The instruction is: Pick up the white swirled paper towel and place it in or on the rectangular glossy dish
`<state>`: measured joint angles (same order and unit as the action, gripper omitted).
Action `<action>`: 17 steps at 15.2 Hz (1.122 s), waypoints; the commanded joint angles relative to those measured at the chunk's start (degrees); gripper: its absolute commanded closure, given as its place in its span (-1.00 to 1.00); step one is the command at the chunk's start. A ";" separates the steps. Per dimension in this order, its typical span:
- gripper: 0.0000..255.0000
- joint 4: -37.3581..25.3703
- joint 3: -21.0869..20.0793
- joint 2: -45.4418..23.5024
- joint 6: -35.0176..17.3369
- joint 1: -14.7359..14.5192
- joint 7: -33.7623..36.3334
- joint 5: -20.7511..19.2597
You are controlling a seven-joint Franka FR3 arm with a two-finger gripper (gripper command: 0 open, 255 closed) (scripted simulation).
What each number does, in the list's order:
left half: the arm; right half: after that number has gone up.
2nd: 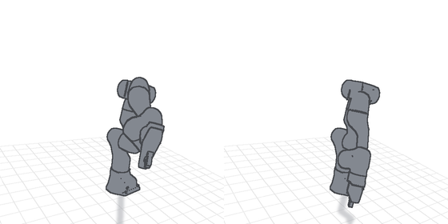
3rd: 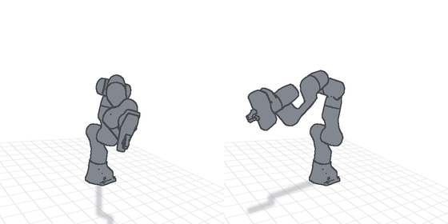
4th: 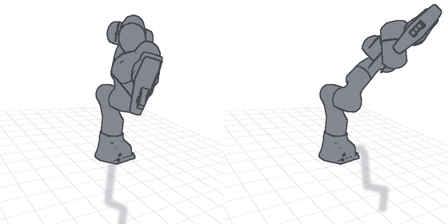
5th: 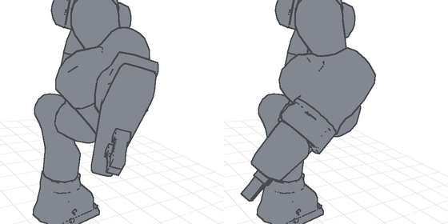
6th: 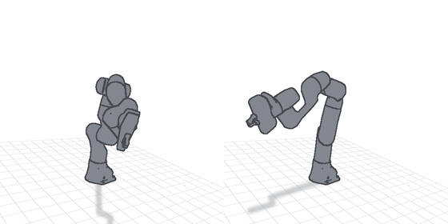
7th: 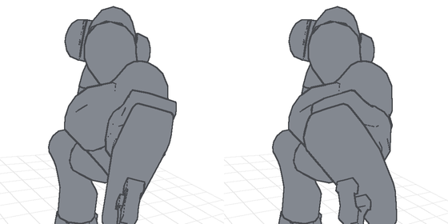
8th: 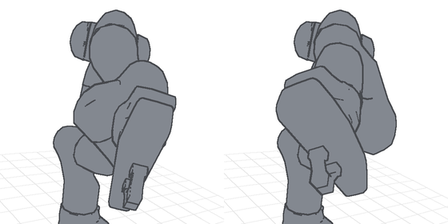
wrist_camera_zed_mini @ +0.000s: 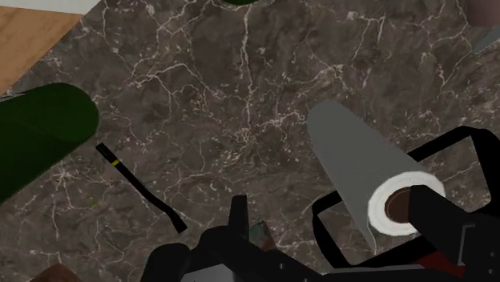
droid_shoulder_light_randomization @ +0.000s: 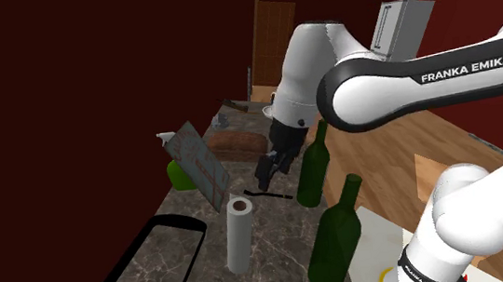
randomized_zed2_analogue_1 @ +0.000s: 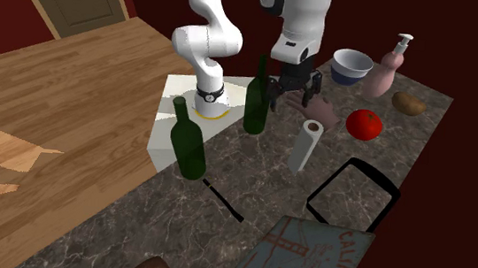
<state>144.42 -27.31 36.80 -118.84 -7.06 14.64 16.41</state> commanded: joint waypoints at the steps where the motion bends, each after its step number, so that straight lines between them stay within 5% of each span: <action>1: -1.00 -0.80 -3.22 -2.46 -2.62 -0.07 3.10 0.43; 5: -1.00 -3.15 -10.08 -8.45 -7.91 0.96 9.58 -0.36; 17: -1.00 -0.62 -13.03 -13.06 -15.01 2.44 10.96 -1.43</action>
<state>143.78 -40.31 23.80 -133.76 -4.65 25.60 15.00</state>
